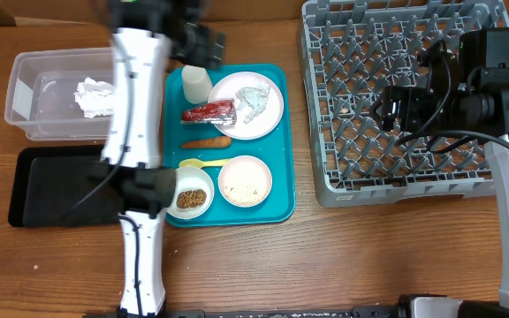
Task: Sort waste into correct bins and load items into the dishwasher
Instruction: 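Reach the left gripper back to the plate and grasp the red wrapper, then carry the red wrapper with the left gripper into the clear bin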
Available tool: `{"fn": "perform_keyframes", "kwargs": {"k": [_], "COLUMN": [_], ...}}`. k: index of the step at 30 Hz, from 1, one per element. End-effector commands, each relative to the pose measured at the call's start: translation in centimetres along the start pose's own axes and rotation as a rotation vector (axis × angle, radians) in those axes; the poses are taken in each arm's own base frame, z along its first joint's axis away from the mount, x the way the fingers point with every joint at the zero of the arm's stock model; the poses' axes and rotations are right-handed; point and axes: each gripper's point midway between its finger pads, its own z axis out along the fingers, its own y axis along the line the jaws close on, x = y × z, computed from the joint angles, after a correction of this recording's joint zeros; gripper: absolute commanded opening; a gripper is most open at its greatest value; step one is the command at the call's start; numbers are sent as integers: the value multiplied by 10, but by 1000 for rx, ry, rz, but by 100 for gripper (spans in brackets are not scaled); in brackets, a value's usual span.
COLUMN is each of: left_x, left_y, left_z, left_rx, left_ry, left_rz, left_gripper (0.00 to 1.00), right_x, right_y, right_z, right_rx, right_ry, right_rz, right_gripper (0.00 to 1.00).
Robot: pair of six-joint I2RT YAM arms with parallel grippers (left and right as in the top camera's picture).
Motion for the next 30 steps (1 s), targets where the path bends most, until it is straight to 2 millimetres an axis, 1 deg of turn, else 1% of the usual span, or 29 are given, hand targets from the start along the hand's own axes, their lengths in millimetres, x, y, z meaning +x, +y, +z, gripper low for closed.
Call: {"fn": "perform_keyframes", "kwargs": {"k": [1, 2, 6, 8, 9, 14, 18, 20, 22, 26, 28, 30], "left_x": [15, 18, 26, 33, 41, 69, 86, 93, 97, 102, 100, 96], "left_y": [-3, -7, -9, -9, -11, -31, -38, -38, -38, -32, -29, -29], "left_z": [43, 56, 91, 106, 115, 136, 153, 163, 169, 182, 186, 188], "left_rx": [-48, -44, -38, -36, -21, 39, 37, 39, 38, 17, -3, -6], "left_ry": [102, 118, 151, 173, 197, 284, 324, 335, 342, 339, 327, 308], "left_rz": [119, 134, 140, 141, 170, 323, 355, 355, 352, 350, 344, 345], "left_gripper": [99, 99, 99, 98, 98, 94, 89, 88, 85, 82, 80, 76], "right_x": [-5, -5, -5, -4, -5, -5, -4, -4, -4, -4, -4, -4], "right_y": [6, 6, 6, 6, 6, 6, 6, 6, 6, 6, 6, 6], "right_z": [-9, -9, -9, -9, -9, -9, -9, -9, -9, -9, -9, -9], "right_rx": [-11, -10, -10, -10, -10, -10, -10, -10, -10, -10, -10, -10], "right_ry": [-29, -29, -27, -27, -27, -30, -26, -25, -24, -25, -25, -25], "right_rz": [-11, -11, -10, -10, -10, -11, -10, -10, -10, -10, -10, -10], "right_gripper": [100, 100, 100, 100, 100, 100, 100, 100, 100, 100, 100, 100]}}
